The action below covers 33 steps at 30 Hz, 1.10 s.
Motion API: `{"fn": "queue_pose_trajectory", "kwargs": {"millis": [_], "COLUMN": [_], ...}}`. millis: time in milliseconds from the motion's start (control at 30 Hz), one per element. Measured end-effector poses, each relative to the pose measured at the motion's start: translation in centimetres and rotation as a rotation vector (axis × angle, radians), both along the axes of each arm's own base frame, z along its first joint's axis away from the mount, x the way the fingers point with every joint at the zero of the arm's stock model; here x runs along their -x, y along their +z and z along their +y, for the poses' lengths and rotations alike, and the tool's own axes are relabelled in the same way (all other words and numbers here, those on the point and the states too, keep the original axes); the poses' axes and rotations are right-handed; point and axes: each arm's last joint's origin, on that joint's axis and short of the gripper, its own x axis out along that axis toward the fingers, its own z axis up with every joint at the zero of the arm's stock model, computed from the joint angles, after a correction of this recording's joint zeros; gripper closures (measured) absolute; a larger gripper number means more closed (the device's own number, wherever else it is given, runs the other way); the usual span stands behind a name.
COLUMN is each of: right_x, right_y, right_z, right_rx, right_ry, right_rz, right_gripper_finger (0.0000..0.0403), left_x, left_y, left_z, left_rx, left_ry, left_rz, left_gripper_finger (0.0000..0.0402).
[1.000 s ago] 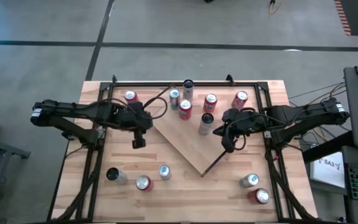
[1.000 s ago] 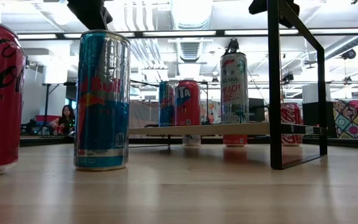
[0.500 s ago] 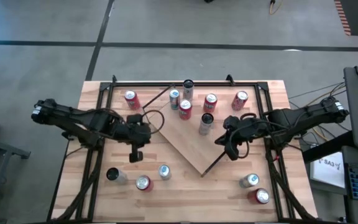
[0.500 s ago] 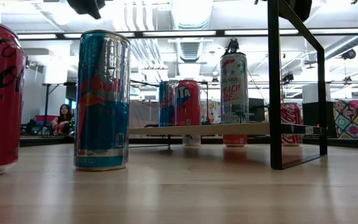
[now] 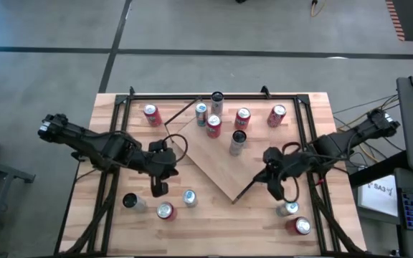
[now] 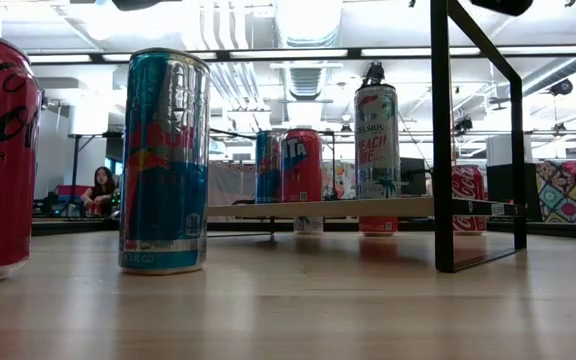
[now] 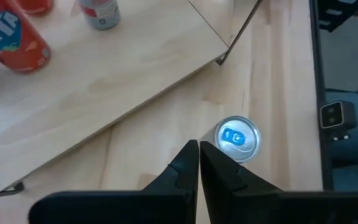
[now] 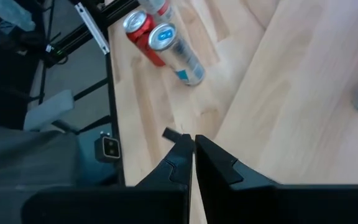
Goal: Place canned beverage on shelf
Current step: Put the left blue soda can on the shelf aligned with the blue can on the shelf
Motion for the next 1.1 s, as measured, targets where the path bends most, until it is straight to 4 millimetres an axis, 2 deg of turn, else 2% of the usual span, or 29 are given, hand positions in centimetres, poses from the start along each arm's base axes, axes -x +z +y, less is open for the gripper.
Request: {"fn": "queue_pose_trajectory", "kwargs": {"millis": [367,667,967,1100], "right_x": [0.7,0.4,-1.4,-2.5], "right_y": [0.1,0.9,0.0,0.2], "right_z": [1.6,2.2,3.1,3.7], "right_rx": [-0.015,-0.004,0.091,0.133], "right_ry": [0.007,0.061,0.1,0.131], "right_rz": [-0.022,-0.125,-0.155,-0.165], "right_gripper_finger": [0.0394,0.0394,0.0394,0.0394], "left_x": [0.1,0.3,0.6,0.8], "left_y": [0.3,0.4,0.6,0.5], "left_z": [-1.2,-2.1,-3.1,-3.4], "left_rx": [0.034,-0.008,-0.005,-0.008], "left_ry": [-0.022,-0.022,-0.056,-0.067], "left_rz": [-0.043,-0.081,-0.106,-0.107], "left_gripper_finger": [0.0402,0.0402,0.0372,0.0359]}}
